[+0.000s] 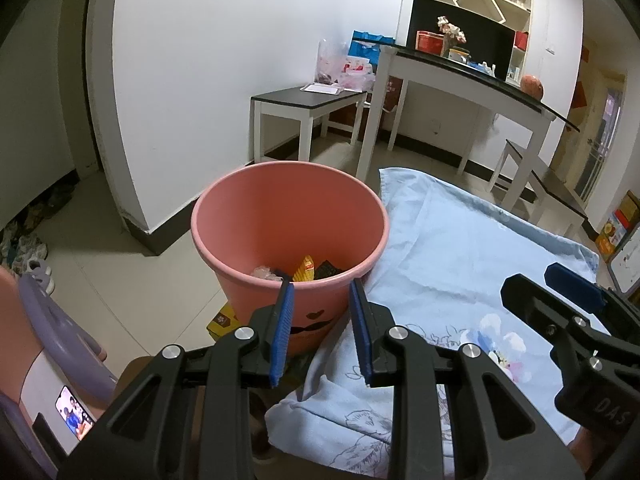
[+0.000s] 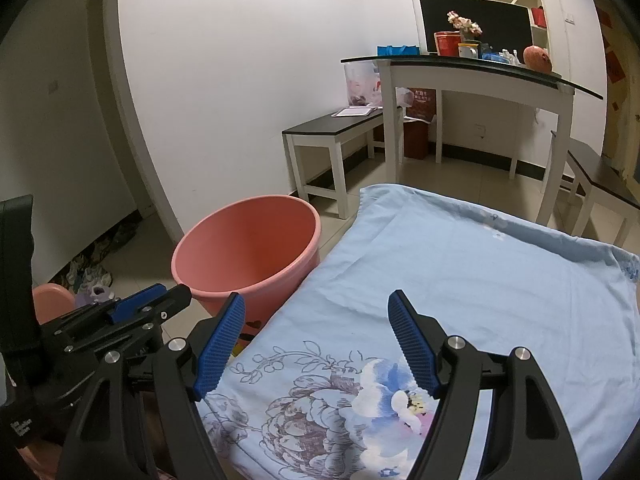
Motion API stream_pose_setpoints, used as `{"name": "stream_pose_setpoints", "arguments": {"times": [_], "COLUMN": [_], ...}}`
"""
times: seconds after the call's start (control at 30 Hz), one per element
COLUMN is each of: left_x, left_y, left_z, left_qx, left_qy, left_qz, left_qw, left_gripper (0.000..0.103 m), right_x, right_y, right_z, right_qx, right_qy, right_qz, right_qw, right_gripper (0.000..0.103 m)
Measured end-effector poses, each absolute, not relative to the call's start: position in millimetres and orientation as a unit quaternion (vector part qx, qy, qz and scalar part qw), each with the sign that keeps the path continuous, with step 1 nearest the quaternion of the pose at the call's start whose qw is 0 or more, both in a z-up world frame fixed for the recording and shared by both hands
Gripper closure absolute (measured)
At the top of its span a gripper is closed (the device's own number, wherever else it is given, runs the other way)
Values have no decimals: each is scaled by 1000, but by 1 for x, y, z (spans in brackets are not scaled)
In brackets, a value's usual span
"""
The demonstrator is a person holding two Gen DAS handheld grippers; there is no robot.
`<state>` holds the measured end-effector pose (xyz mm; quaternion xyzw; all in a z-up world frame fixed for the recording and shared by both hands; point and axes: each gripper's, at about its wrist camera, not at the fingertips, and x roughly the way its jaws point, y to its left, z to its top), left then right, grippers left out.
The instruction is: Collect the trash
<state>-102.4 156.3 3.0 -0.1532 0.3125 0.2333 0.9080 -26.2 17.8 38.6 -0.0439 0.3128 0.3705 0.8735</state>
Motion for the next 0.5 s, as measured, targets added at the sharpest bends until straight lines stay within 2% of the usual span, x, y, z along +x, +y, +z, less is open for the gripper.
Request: {"name": "stream_pose_setpoints", "arguments": {"times": [0.5], "left_x": [-101], "left_y": [150], "left_z": [-2], "left_qx": [-149], "left_qy": [321], "left_qz": [232], "left_qw": [906], "left_gripper": [75], "right_x": [-23], "right_y": [16], "right_z": [35], "right_qx": [-41], "right_qy": [317], "right_qz": [371], "right_qw": [872], "right_gripper": [30]}}
